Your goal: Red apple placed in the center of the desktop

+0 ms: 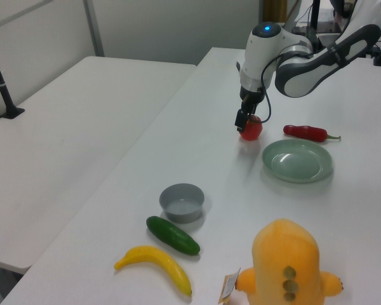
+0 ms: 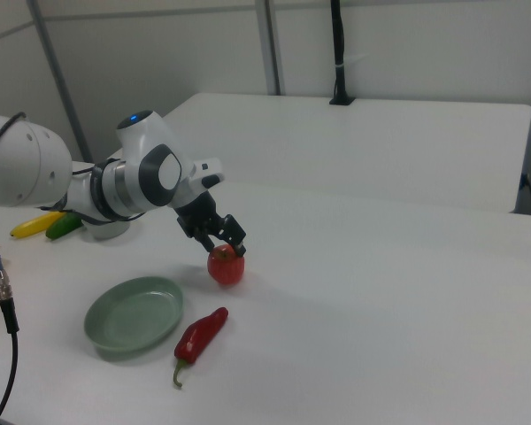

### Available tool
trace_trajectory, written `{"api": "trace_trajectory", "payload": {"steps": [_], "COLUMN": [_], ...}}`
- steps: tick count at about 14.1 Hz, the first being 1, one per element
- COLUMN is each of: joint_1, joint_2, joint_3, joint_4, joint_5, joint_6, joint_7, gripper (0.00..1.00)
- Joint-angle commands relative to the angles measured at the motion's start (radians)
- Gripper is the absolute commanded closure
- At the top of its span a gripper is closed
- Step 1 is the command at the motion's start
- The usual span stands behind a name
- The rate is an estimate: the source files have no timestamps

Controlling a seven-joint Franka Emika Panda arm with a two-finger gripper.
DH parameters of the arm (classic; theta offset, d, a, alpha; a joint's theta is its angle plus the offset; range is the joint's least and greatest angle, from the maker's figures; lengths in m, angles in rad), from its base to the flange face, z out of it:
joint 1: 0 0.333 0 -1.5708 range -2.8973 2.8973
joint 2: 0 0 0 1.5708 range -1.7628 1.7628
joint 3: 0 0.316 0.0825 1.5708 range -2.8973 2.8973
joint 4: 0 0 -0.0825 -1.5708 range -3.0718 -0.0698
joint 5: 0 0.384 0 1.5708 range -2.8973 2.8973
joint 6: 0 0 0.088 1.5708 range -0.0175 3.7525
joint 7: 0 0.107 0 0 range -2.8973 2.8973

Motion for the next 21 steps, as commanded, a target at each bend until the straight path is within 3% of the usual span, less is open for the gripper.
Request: {"api": "trace_trajectory", "payload": {"steps": [1, 4, 8, 13, 15, 21], "joint_1": [-0.007, -0.004, 0.048, 0.120, 0.154, 0.145], "joint_2": [-0.058, -0.138, -0.317, -0.463, -0.466, -0.446], "joint_3": [-0.002, -0.002, 0.000, -0.020, -0.049, -0.052], "joint_4": [-0.004, -0.007, -0.012, -0.012, -0.013, -0.029], "joint_5": [0.009, 0.023, 0.197, 0.397, 0.399, 0.431], "joint_6": [-0.012, -0.121, -0.298, -0.527, -0.566, -0.555], "joint_7": [-0.012, -0.013, -0.049, -0.079, -0.110, -0.173], "gripper": [0.00, 0.00, 0.00, 0.00, 0.00, 0.00]}}
